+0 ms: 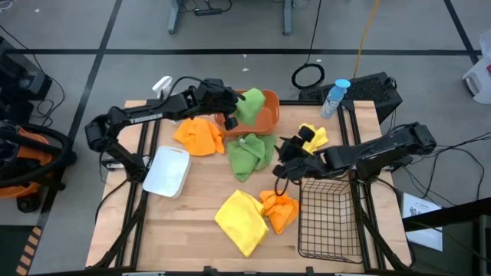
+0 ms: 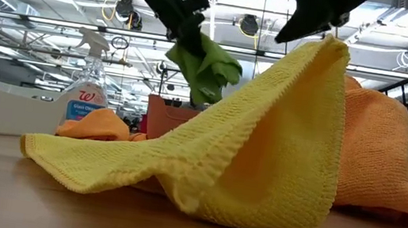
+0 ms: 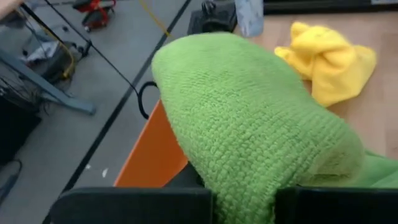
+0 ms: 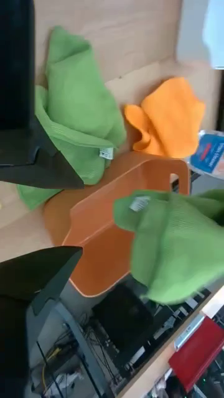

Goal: Sort microfiber towel by color & place in baskets
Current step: Put the bottom green microfiber cloth into the orange bin

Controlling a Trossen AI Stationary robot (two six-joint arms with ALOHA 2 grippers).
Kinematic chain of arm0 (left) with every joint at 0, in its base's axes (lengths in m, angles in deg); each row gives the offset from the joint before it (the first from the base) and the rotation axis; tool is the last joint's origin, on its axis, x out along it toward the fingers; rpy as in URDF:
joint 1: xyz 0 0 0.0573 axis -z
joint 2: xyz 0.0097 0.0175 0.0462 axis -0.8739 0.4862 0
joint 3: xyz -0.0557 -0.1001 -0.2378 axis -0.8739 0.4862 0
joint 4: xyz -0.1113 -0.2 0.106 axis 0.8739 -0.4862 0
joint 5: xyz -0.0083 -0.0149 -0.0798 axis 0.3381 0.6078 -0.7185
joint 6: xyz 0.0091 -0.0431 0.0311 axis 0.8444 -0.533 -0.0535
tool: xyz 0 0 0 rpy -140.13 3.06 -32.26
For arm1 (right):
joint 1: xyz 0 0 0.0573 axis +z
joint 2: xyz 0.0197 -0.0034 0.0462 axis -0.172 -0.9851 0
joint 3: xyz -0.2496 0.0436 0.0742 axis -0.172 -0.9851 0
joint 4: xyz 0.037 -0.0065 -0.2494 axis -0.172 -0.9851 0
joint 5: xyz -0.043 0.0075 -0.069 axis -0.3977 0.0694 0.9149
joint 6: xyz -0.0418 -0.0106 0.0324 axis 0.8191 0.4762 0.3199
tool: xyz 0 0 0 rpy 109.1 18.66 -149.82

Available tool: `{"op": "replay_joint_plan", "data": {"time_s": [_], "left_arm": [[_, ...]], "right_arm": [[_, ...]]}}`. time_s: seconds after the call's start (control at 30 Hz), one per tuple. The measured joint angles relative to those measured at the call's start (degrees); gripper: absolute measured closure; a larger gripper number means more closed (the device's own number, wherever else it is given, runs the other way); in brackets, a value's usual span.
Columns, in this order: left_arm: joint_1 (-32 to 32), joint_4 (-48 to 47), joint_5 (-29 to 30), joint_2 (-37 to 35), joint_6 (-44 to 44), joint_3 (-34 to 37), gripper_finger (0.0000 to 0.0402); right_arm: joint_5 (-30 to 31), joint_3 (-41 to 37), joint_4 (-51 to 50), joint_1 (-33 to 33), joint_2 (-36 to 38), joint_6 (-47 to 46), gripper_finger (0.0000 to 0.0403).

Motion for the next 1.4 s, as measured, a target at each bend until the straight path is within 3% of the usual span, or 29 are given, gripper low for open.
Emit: {"op": "replay_joint_plan", "data": {"time_s": [0.3,0.93,1.4], "left_arm": [[-1.69,0.2,-2.51,5.48,-2.51,0.0,0.0389],[-1.87,5.41,-0.89,15.34,-5.58,-0.02,0.0388],[-2.56,5.75,-0.71,17.19,-8.46,0.0,0.0388]], "right_arm": [[0.02,0.02,-2.09,0.5,2.43,-0.8,0.0253],[0.02,0.0,-3.21,0.5,2.35,-0.84,0.0253],[0.05,-0.68,-2.82,0.48,2.32,-1.3,0.0253]]}}
